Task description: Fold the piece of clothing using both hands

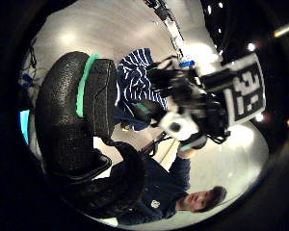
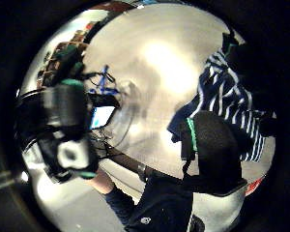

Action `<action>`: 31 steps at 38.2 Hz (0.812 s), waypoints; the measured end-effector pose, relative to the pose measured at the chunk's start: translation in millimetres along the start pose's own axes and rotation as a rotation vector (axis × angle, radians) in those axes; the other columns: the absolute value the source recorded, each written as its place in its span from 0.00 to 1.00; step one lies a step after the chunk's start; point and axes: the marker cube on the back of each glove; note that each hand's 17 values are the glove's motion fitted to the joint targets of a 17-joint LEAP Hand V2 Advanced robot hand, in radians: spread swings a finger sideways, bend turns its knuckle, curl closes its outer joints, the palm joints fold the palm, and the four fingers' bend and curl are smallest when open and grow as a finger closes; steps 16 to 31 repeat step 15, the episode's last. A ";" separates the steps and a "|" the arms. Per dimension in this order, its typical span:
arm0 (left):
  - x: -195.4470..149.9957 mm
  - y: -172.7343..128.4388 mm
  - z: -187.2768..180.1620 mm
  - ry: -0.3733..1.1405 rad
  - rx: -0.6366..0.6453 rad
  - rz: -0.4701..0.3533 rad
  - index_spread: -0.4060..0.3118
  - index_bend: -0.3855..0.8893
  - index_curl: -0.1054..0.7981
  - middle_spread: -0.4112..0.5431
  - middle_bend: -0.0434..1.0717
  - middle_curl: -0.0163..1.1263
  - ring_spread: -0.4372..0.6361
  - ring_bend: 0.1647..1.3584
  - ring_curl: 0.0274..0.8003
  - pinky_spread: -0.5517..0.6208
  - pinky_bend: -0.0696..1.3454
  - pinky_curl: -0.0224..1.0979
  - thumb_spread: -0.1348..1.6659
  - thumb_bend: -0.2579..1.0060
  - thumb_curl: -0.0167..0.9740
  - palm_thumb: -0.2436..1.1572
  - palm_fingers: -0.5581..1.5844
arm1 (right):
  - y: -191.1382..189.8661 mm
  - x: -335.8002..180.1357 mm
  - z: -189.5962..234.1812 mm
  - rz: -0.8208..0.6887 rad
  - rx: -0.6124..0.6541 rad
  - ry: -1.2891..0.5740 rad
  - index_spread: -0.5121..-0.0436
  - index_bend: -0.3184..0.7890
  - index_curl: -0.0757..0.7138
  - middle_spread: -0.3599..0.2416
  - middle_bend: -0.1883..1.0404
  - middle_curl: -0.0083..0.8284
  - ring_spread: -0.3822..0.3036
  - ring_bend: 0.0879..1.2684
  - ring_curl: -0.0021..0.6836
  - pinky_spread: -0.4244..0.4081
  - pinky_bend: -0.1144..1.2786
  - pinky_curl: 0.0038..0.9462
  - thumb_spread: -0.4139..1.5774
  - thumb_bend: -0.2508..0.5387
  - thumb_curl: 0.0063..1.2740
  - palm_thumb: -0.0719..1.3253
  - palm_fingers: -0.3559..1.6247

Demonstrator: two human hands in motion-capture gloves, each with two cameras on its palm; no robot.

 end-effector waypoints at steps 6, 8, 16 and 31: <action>-1.6 -6.4 -0.8 0.006 -0.028 -0.026 0.51 0.45 0.56 0.60 0.18 0.26 0.66 0.31 0.38 0.67 0.25 0.34 0.86 0.20 0.28 0.37 0.39 | 12.3 38.5 -47.5 0.061 0.159 -0.016 0.62 0.36 0.35 0.39 0.31 0.53 0.28 0.37 0.66 0.15 0.62 0.42 0.76 0.30 0.41 0.58 0.69; 1.2 -8.8 -2.7 -0.005 -0.029 -0.023 0.52 0.45 0.56 0.60 0.17 0.26 0.66 0.31 0.38 0.67 0.25 0.34 0.86 0.20 0.28 0.36 0.39 | 20.4 51.5 -57.7 0.084 0.181 -0.030 0.62 0.36 0.35 0.40 0.30 0.53 0.28 0.36 0.65 0.15 0.61 0.42 0.77 0.30 0.41 0.59 0.70; 20.2 -6.8 -18.4 -0.020 -0.032 0.026 0.52 0.45 0.56 0.59 0.18 0.26 0.65 0.31 0.37 0.67 0.24 0.34 0.86 0.20 0.28 0.36 0.40 | 26.5 90.2 -56.1 0.122 0.173 -0.050 0.63 0.36 0.35 0.41 0.30 0.52 0.30 0.34 0.64 0.16 0.58 0.41 0.80 0.30 0.39 0.59 0.70; 20.2 -6.8 -18.4 -0.020 -0.032 0.026 0.52 0.45 0.56 0.59 0.18 0.26 0.65 0.31 0.37 0.67 0.24 0.34 0.86 0.20 0.28 0.36 0.40 | 26.5 90.2 -56.1 0.122 0.173 -0.050 0.63 0.36 0.35 0.41 0.30 0.52 0.30 0.34 0.64 0.16 0.58 0.41 0.80 0.30 0.39 0.59 0.70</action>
